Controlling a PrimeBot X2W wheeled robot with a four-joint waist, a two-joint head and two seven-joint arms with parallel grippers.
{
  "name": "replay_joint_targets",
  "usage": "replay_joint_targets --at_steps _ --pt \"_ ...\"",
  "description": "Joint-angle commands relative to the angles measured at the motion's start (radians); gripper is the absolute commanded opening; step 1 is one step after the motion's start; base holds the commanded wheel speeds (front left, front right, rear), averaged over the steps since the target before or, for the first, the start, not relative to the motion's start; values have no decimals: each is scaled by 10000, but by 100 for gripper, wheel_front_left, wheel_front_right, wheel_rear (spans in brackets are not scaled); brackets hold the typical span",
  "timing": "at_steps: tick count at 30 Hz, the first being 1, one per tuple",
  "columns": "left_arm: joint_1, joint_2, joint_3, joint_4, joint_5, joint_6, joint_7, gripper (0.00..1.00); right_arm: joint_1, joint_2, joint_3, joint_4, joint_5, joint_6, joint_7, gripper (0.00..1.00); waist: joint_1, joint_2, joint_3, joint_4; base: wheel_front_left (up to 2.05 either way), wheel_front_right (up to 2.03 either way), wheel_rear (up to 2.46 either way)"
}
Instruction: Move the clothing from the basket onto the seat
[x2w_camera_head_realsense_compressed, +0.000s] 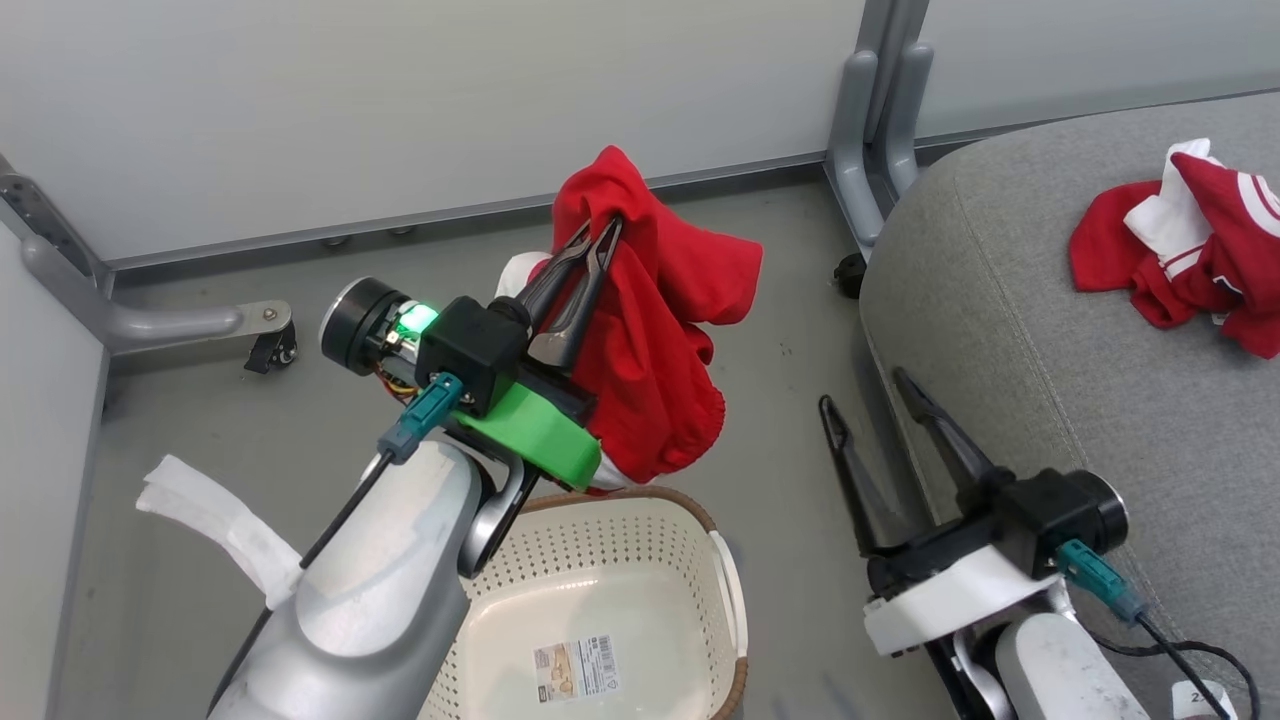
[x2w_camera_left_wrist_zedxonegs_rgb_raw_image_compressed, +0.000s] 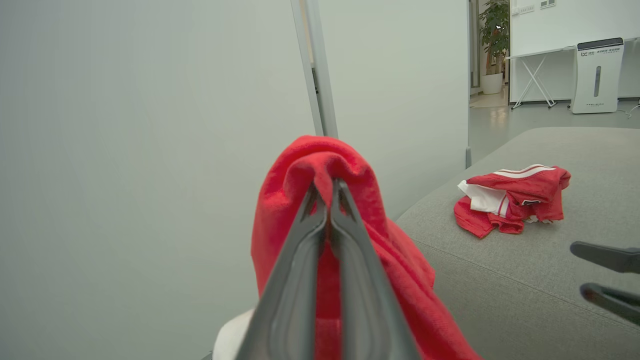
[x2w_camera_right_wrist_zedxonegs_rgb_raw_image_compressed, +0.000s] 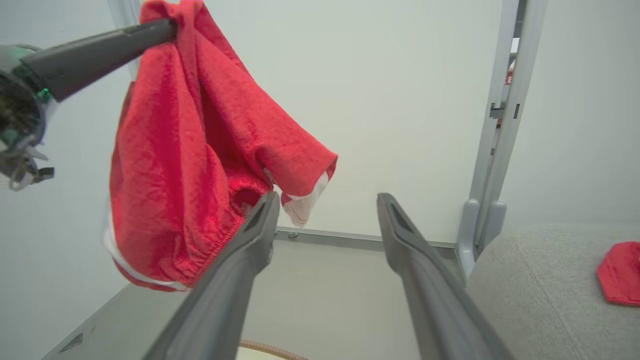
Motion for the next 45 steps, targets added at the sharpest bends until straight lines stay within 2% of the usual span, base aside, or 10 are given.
replay_joint_targets --at_steps 1,11,25,40,41,42,43,45 --pt "112 -23 21 -34 133 -42 -35 0 -143 -30 271 -145 106 -11 -19 100 1 87 2 -1 0 0 0" --pt "-164 -163 -157 -159 160 -94 -35 0 -1267 -30 1831 -100 391 -11 -19 100 1 87 287 144 0 0 0" --pt "-479 -413 -697 -596 194 -231 -35 0 -2797 -31 2619 1526 1119 -11 -19 100 1 87 936 574 0 0 0" --pt "-584 -593 -1088 -956 110 -284 -35 0 -3571 -30 3364 2185 2528 -11 -19 100 1 87 1313 737 0 0 0" --pt "-576 -594 -1107 -974 103 -287 -35 0 -3615 -28 3418 2286 2616 -11 -19 98 1 87 1321 742 0 0 0" --pt "-566 -599 -1124 -990 100 -291 -35 0 -3660 -31 3416 2360 2702 -11 -19 42 1 87 1329 747 0 0 0" --pt "-555 -608 -1153 -1013 99 -295 -35 0 -3714 -34 3443 2451 2793 -11 -19 0 1 87 1340 757 0 0 0" --pt "-524 -617 -1185 -1038 102 -299 -35 0 -3777 -31 3477 2545 2903 -11 -19 0 1 87 1356 760 0 0 0"
